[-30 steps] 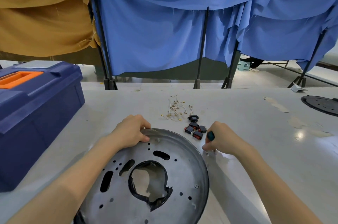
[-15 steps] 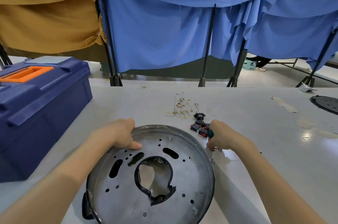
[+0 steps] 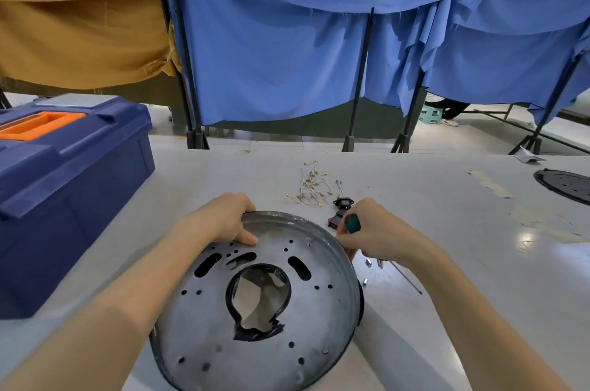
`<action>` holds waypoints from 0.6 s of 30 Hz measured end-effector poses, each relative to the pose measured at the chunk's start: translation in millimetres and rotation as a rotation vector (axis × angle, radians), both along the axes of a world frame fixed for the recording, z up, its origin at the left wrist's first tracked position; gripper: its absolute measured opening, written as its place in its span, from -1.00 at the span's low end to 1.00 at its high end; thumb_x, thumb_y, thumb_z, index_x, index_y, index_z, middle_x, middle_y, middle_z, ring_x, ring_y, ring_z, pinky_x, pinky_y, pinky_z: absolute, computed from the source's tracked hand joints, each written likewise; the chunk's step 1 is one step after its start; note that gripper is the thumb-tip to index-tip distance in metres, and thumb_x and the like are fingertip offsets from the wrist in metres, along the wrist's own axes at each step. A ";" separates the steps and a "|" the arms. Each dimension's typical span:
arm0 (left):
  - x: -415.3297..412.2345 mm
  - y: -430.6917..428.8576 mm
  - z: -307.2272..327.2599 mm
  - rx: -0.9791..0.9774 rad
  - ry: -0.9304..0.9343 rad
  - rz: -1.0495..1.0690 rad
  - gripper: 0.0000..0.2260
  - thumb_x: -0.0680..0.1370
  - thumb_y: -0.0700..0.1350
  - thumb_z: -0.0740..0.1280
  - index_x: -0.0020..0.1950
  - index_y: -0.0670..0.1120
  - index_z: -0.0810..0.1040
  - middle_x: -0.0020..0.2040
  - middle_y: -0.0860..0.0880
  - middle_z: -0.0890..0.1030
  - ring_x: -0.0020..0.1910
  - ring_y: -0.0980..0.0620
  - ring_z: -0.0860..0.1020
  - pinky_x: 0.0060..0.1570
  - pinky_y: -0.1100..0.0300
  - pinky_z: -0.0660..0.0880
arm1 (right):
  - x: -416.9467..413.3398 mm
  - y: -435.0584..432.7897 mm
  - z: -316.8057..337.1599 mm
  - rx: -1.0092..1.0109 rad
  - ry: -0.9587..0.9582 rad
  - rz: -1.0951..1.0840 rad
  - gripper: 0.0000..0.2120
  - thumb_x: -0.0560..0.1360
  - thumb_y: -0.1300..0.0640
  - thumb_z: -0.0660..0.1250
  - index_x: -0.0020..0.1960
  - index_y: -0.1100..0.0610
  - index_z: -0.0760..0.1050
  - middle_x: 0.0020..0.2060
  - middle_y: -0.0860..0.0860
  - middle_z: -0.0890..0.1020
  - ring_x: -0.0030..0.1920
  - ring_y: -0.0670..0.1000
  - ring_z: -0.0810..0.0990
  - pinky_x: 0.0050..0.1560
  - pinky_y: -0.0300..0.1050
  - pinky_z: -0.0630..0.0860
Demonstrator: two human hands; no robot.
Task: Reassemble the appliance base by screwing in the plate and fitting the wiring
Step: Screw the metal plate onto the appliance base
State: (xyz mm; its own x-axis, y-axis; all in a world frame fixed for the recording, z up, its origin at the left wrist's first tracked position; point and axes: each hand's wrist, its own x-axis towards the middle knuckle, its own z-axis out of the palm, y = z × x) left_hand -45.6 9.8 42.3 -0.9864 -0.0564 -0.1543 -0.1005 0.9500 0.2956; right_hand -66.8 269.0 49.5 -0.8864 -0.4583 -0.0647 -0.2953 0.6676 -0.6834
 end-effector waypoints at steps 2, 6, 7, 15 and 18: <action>-3.8 5.1 -2.1 -0.011 0.043 0.003 -0.63 0.40 0.00 0.53 0.12 -0.10 0.55 0.02 -0.08 0.54 -0.03 -0.10 0.52 0.00 0.07 0.47 | 2.3 4.5 2.5 0.013 -0.069 0.016 -0.80 0.45 0.26 0.37 -0.03 0.39 0.48 -0.51 -0.09 0.56 -0.51 -0.02 0.39 -0.49 -0.17 0.32; -3.1 16.1 -5.0 -0.147 0.137 0.025 -0.43 0.46 0.10 0.46 0.37 -0.01 0.33 0.25 -0.09 0.47 0.16 -0.10 0.45 0.14 0.03 0.33 | 1.9 9.5 7.4 0.060 -0.146 0.097 -0.81 0.48 0.27 0.31 -0.09 0.44 0.52 -0.45 0.01 0.67 -0.54 -0.04 0.52 -0.50 -0.18 0.32; -0.5 17.2 -4.1 -0.219 0.152 0.042 -0.38 0.46 0.17 0.42 0.42 0.01 0.28 0.29 -0.09 0.44 0.24 -0.11 0.43 0.20 -0.02 0.30 | -0.2 10.4 7.0 0.044 -0.128 0.084 -0.81 0.50 0.26 0.32 -0.11 0.42 0.54 -0.41 0.05 0.69 -0.50 -0.01 0.57 -0.51 -0.21 0.34; 30.9 7.1 3.9 -0.279 -0.131 0.331 -0.26 0.43 0.36 0.32 0.37 -0.12 0.23 0.29 -0.21 0.35 0.26 -0.26 0.40 0.21 -0.26 0.39 | -13.0 -16.1 3.7 -0.101 0.185 -0.029 -0.85 0.53 0.18 0.39 -0.15 0.25 0.58 -0.26 0.13 0.69 -0.27 0.04 0.68 -0.34 -0.17 0.55; 33.9 3.3 1.1 -0.139 -0.127 0.271 -0.35 0.48 0.29 0.32 0.28 -0.20 0.29 0.19 -0.19 0.46 0.07 -0.15 0.50 0.00 0.09 0.45 | -9.0 -31.8 0.6 -0.062 0.236 0.069 -0.87 0.51 0.18 0.40 -0.14 0.24 0.62 -0.22 0.11 0.66 -0.26 0.00 0.56 -0.26 -0.14 0.53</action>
State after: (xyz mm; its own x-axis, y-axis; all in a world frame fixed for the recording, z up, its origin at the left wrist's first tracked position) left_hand -11.7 13.2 43.4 -0.9062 -0.3431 -0.2473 -0.3827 0.9141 0.1339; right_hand -75.8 237.2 50.1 -0.8402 -0.5148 0.1707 -0.4950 0.5992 -0.6292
